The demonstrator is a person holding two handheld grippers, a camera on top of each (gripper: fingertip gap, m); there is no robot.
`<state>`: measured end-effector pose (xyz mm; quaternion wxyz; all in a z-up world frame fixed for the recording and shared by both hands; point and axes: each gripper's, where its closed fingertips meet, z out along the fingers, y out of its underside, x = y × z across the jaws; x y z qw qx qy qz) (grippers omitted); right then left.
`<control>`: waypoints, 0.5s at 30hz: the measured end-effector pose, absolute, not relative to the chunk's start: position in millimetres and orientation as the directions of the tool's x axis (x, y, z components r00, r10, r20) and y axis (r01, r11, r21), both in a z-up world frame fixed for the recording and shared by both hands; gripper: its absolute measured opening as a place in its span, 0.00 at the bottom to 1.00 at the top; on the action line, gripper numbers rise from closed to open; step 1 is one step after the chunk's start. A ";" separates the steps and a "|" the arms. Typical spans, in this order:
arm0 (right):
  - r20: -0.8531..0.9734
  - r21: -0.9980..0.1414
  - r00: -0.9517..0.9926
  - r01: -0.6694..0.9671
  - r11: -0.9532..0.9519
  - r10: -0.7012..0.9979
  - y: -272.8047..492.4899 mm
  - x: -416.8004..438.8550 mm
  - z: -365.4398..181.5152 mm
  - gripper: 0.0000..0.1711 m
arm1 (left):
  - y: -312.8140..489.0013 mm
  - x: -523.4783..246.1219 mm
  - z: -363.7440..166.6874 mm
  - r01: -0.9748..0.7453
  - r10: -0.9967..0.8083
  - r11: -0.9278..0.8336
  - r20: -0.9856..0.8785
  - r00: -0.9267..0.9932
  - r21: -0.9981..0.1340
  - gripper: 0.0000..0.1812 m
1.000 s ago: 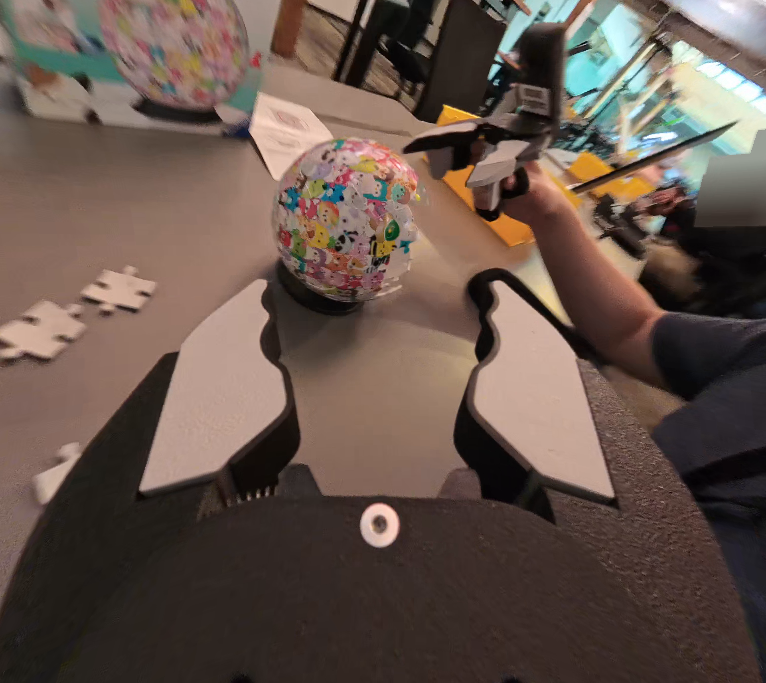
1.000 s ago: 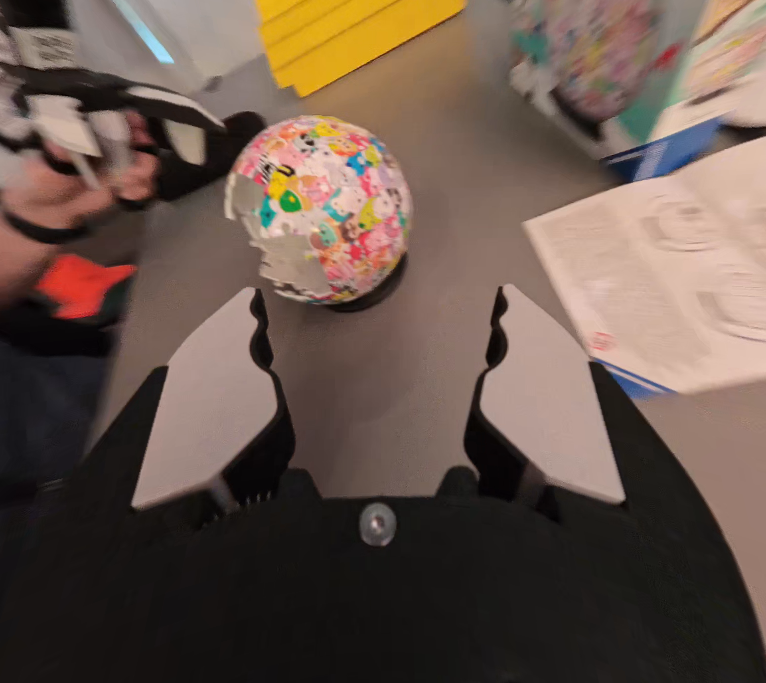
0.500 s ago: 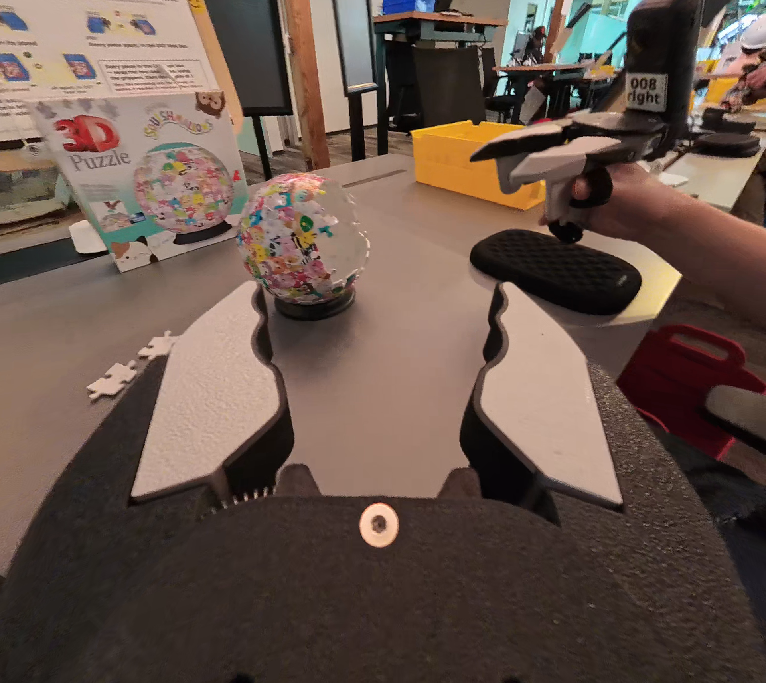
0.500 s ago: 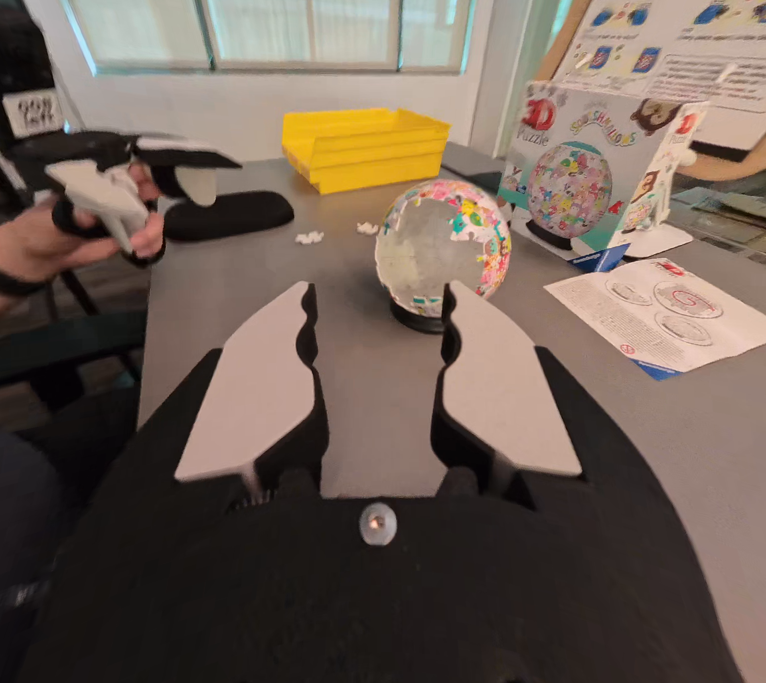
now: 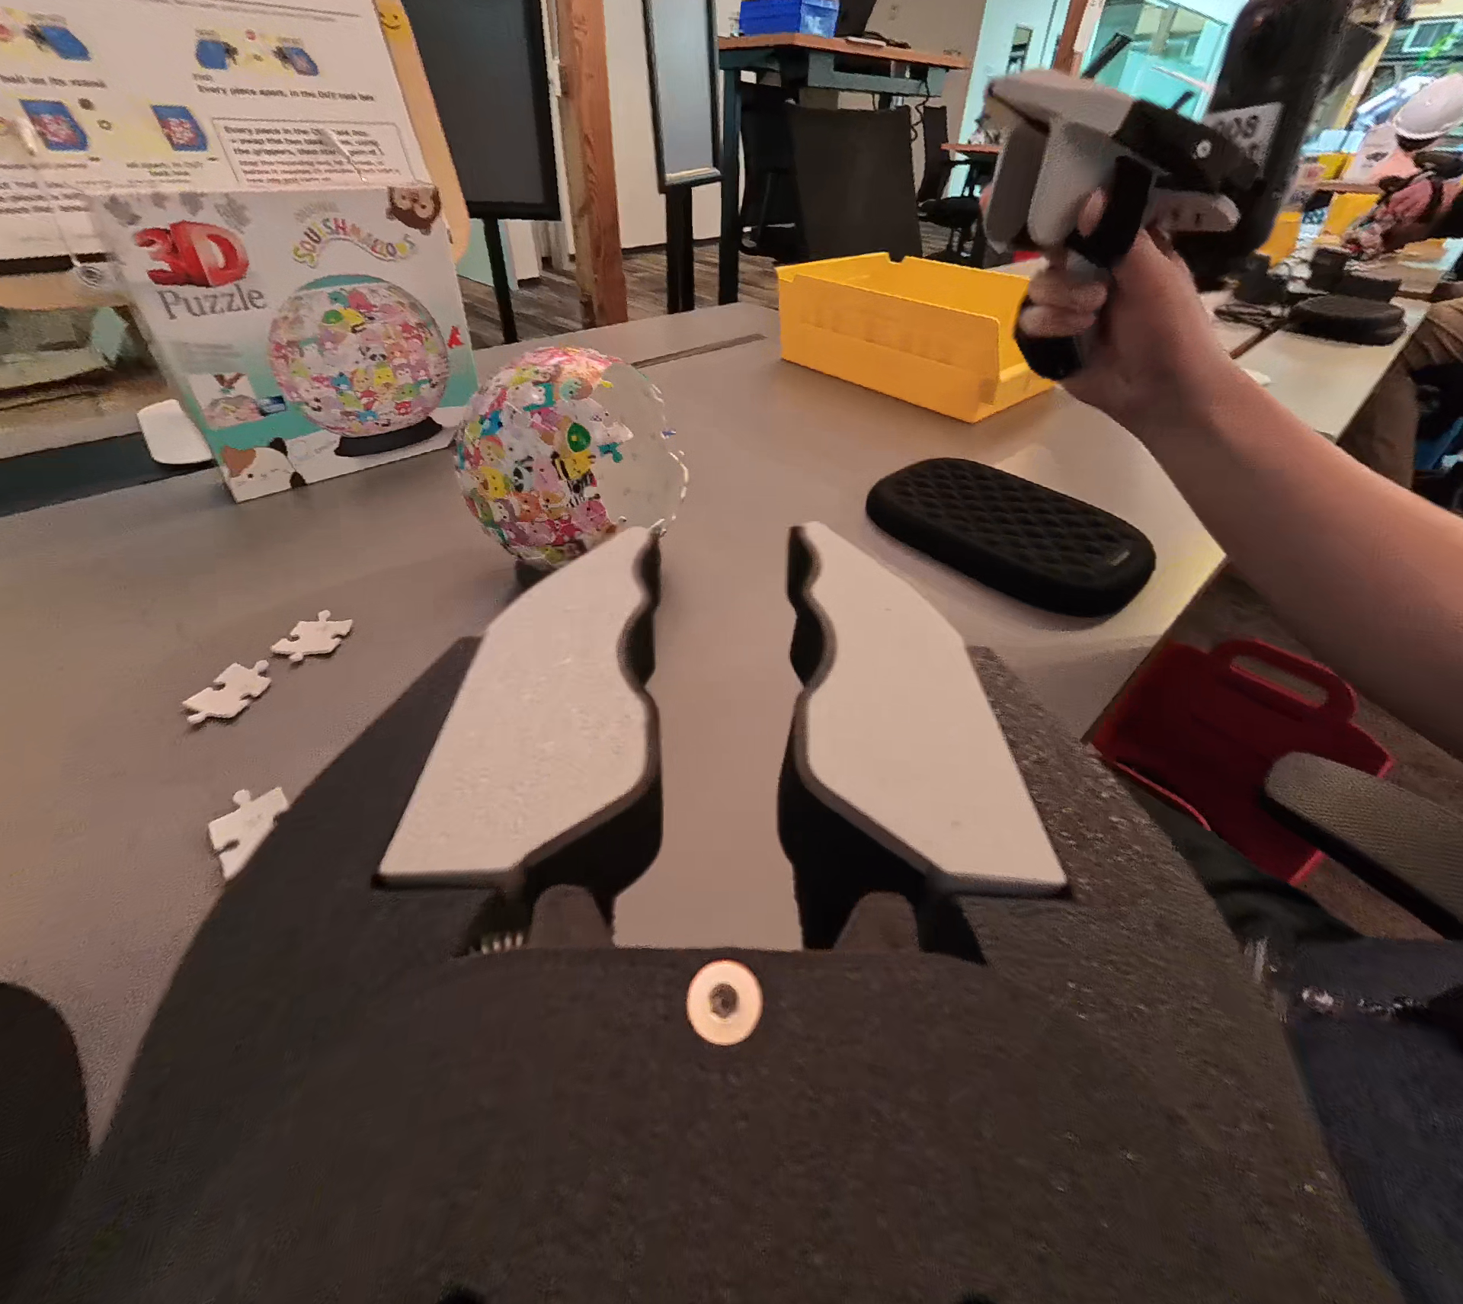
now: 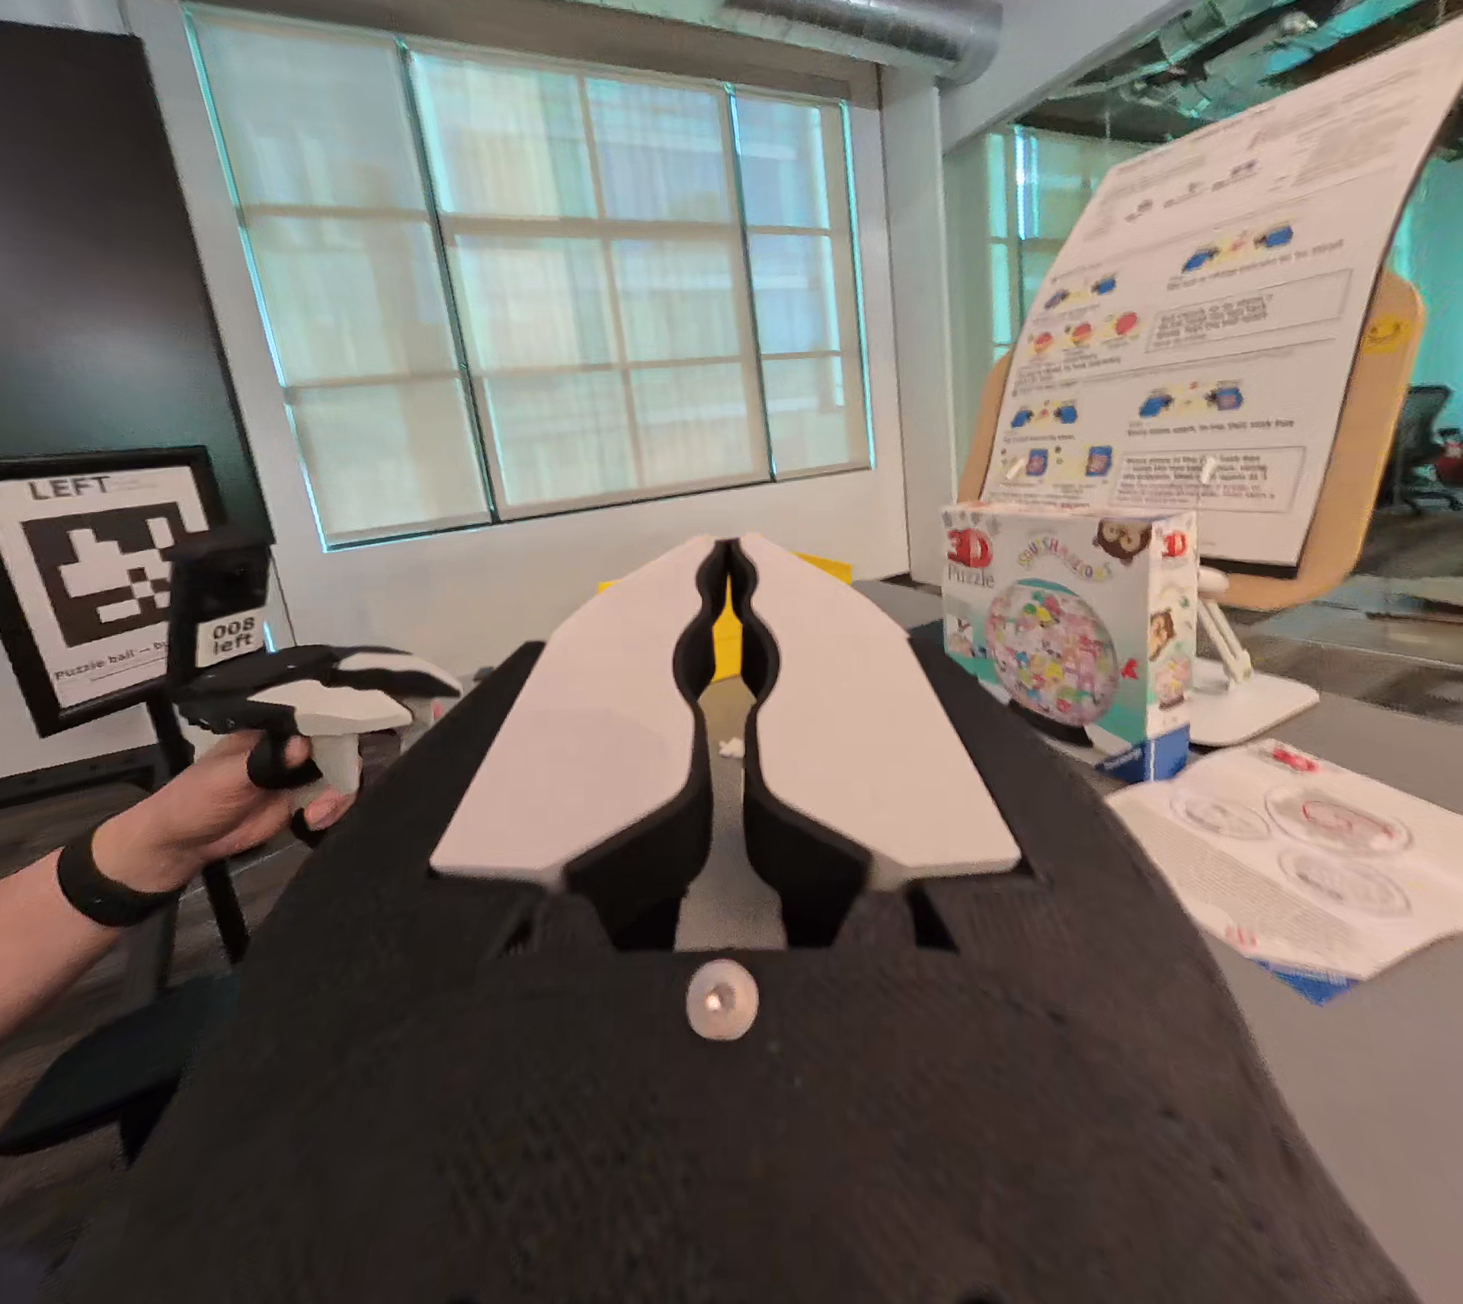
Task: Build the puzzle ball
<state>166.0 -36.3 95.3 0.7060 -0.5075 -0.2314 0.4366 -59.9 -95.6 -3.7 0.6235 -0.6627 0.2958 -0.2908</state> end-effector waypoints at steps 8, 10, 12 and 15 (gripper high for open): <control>-0.285 -0.952 0.340 -0.205 -0.225 0.896 53.5 146.4 50.9 0.03 | -49.9 -60.6 -8.3 0.100 -0.731 -0.148 0.177 0.659 -0.984 0.00; -0.396 -0.918 0.327 -0.125 -0.376 0.858 81.4 140.9 23.9 0.12 | -37.9 -62.3 -8.6 0.130 -0.716 -0.195 0.232 0.659 -0.972 0.08; -0.500 -0.854 0.333 -0.039 -0.519 0.799 105.6 137.2 -6.2 0.23 | -25.8 -61.1 -13.4 0.137 -0.695 -0.276 0.296 0.655 -0.951 0.18; -0.723 -0.671 0.223 0.001 -0.741 0.654 123.9 127.4 -28.3 0.36 | -8.8 -55.9 -22.5 0.181 -0.643 -0.440 0.449 0.621 -0.880 0.40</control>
